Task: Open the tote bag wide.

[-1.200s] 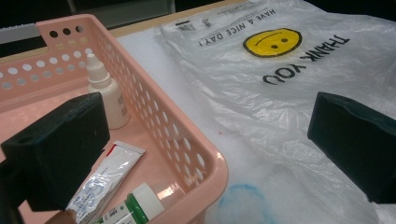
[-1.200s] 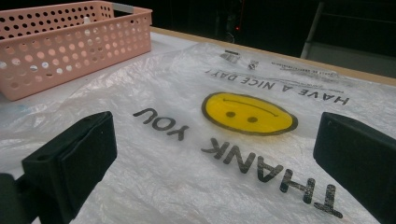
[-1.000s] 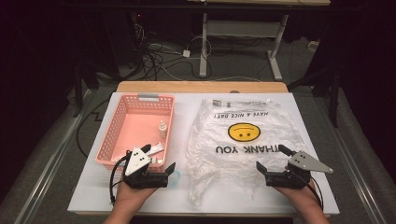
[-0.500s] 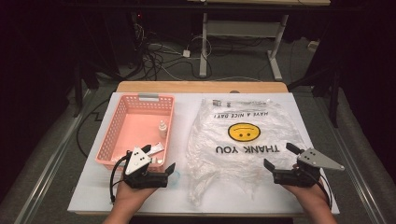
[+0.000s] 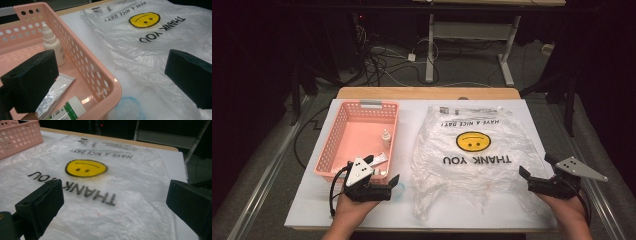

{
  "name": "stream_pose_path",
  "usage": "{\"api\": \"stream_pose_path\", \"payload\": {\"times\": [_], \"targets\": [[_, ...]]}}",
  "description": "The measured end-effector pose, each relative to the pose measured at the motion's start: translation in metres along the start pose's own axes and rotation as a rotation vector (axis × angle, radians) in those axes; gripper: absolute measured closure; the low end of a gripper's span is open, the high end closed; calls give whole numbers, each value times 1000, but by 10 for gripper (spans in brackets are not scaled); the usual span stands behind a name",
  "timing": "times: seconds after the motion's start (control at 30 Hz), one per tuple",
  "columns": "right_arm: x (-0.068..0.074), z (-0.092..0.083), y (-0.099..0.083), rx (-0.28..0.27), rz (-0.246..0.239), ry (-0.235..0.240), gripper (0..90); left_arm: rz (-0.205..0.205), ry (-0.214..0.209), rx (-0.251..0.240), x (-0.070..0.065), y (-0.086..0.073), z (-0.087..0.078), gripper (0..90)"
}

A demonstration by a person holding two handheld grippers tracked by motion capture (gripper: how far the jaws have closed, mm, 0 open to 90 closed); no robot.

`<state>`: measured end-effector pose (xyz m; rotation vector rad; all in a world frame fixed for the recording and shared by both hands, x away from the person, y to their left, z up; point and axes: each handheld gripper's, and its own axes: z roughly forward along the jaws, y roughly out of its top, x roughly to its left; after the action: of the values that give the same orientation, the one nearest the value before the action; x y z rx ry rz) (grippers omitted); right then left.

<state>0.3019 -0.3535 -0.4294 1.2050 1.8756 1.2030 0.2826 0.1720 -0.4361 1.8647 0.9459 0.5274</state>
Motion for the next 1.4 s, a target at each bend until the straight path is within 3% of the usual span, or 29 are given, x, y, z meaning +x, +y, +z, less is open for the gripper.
{"api": "stream_pose_path", "payload": {"times": [0.2, 0.33, 0.6, 0.77, 0.9, 1.0, 1.13, 1.33, 1.4], "targets": [[-19, -6, -11, 48, 52, -45, 51, 2, -1, 3, 0, 0, 0, 0], [-26, -7, -18, 80, 51, -59, 76, 3, -2, 5, 0, 0, 0, 0], [-45, -2, -34, 173, 134, -77, 235, 6, -4, 5, 0, 0, 0, 0], [-48, 2, -38, 214, 163, -71, 310, 5, -7, 8, 0, 0, 1, 0], [-53, 5, -43, 256, 197, -61, 419, 7, -8, 9, -1, 0, 1, 0], [-54, 6, -44, 260, 209, -58, 460, 7, -9, 10, -1, 0, 2, 0], [-54, 8, -45, 280, 198, -55, 556, 8, -9, 10, -1, 0, 1, 0], [-48, 10, -44, 312, 160, -53, 835, 10, -9, 10, -1, 0, 1, 0], [-48, 10, -44, 312, 150, -44, 878, 10, -9, 10, -1, 0, 0, 0]]}}
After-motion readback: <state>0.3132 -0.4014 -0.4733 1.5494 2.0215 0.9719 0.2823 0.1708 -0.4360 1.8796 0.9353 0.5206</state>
